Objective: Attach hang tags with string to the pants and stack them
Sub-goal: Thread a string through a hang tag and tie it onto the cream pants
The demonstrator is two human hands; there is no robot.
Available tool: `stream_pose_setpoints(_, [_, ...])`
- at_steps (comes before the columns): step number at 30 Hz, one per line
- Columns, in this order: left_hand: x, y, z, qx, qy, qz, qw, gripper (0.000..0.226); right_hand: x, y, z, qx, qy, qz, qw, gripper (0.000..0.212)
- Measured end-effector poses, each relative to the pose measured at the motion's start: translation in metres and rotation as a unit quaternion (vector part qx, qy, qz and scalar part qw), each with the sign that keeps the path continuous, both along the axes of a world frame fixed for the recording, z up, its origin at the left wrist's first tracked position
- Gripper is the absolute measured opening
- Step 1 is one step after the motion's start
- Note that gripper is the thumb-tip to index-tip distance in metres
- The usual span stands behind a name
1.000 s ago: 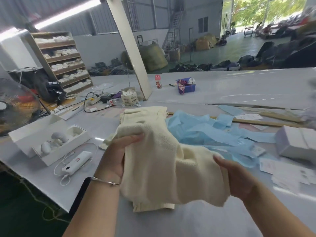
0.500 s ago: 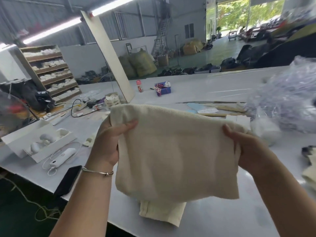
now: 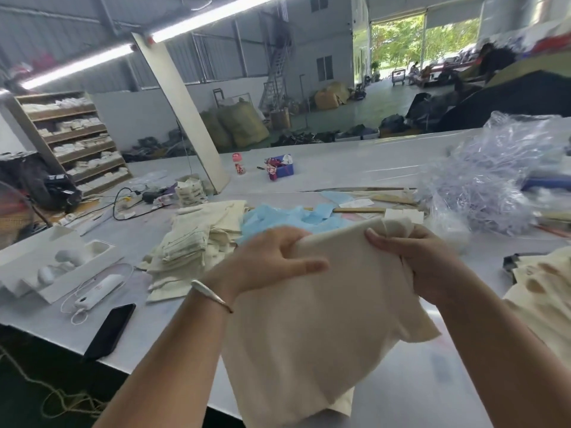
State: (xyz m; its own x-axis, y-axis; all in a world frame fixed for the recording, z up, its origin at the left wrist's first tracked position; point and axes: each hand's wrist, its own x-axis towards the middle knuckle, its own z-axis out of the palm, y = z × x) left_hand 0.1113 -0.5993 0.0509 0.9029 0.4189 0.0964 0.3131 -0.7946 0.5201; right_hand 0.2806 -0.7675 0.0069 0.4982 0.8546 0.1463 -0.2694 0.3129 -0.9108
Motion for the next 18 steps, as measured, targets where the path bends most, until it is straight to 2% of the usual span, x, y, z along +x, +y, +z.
stream_pose_setpoints(2, [0.008,-0.008,-0.01,0.009,0.068,-0.027,0.997,0.038,0.001,-0.002,0.001,-0.002,-0.01,0.005,1.0,0.007])
stream_pose_setpoints(4, [0.012,-0.008,-0.016,0.008,0.08,-0.032,0.996,0.021,0.005,-0.003,0.0,-0.012,-0.014,-0.003,1.0,0.006])
stream_pose_setpoints(7, [0.013,-0.008,-0.018,-0.08,0.129,-0.038,0.988,0.029,0.012,-0.005,-0.006,-0.04,0.002,-0.046,0.998,0.003])
stream_pose_setpoints(9, [0.012,-0.012,-0.014,-0.177,0.141,-0.032,0.974,0.022,0.016,-0.006,-0.013,-0.077,-0.01,-0.117,0.99,0.006])
stream_pose_setpoints(10, [0.013,-0.012,-0.012,-0.235,0.131,-0.024,0.963,0.017,0.019,-0.007,-0.018,-0.101,-0.032,-0.173,0.979,0.009])
stream_pose_setpoints(13, [0.024,-0.007,-0.009,-0.357,0.066,0.015,0.932,0.027,0.025,-0.019,-0.029,-0.106,-0.074,-0.339,0.932,0.015])
stream_pose_setpoints(15, [0.039,-0.008,-0.008,-0.406,0.015,0.023,0.913,0.022,0.022,-0.032,-0.035,-0.09,-0.084,-0.371,0.92,0.009])
stream_pose_setpoints(18, [0.074,-0.023,-0.006,-0.456,-0.026,0.015,0.89,0.026,0.012,-0.05,-0.045,-0.096,-0.094,-0.339,0.931,0.005])
